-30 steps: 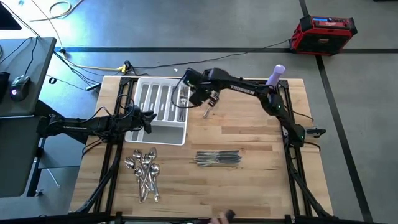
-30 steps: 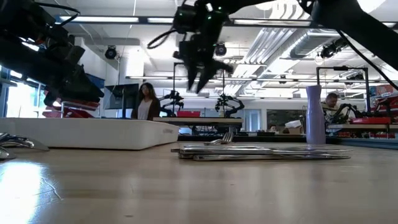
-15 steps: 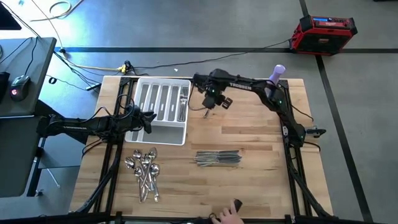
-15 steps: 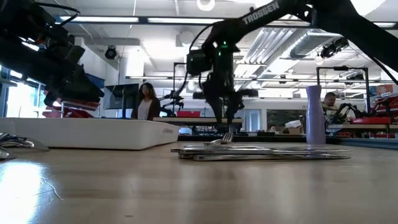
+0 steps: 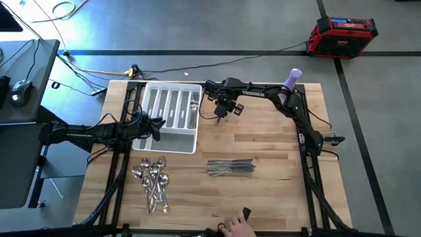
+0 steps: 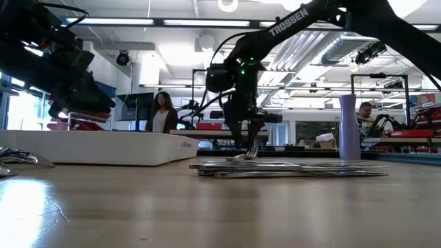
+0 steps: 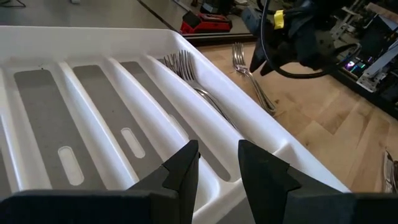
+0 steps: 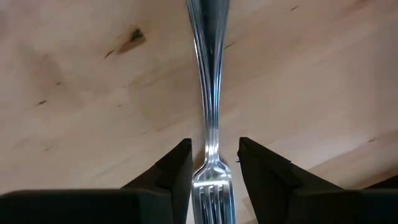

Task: Sort silverware
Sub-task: Put the fork in the silverware tray

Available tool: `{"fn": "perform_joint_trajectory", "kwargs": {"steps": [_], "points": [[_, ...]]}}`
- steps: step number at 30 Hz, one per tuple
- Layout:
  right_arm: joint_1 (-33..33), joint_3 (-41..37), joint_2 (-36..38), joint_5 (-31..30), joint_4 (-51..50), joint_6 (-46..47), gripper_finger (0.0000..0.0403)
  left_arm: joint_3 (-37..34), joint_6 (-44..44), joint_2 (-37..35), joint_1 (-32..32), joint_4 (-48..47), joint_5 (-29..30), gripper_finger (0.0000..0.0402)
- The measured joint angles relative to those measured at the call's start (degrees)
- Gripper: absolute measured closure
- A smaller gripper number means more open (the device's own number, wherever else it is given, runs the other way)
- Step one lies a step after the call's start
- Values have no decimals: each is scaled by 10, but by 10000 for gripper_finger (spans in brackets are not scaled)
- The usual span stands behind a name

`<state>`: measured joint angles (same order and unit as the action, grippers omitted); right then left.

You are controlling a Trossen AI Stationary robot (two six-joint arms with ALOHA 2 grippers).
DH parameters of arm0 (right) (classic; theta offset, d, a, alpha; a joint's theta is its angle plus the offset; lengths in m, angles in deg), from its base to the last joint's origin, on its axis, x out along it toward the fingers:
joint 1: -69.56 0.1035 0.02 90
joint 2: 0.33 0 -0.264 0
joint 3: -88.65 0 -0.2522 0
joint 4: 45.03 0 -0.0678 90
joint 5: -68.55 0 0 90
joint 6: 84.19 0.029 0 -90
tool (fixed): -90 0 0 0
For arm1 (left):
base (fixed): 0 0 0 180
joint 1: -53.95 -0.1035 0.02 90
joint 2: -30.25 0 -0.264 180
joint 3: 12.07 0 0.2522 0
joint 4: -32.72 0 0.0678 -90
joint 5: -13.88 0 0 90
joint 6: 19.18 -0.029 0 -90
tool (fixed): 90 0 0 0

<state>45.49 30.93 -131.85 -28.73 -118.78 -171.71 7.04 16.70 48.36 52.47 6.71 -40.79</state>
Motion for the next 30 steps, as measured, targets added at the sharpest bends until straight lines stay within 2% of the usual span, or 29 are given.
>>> {"fn": "perform_joint_trajectory", "kwargs": {"steps": [4, 20, 30], "points": [[0, 0, -13, 5, -2, 0, 300, 0, 0, 0, 0, 0, 0, 304], [0, 0, -19, 2, 10, -2, 397, 0, 0, 0, 0, 0, 1, 304], [15, 1, -23, -9, -41, 29, 403, 0, 0, 0, 0, 0, 1, 304]]}}
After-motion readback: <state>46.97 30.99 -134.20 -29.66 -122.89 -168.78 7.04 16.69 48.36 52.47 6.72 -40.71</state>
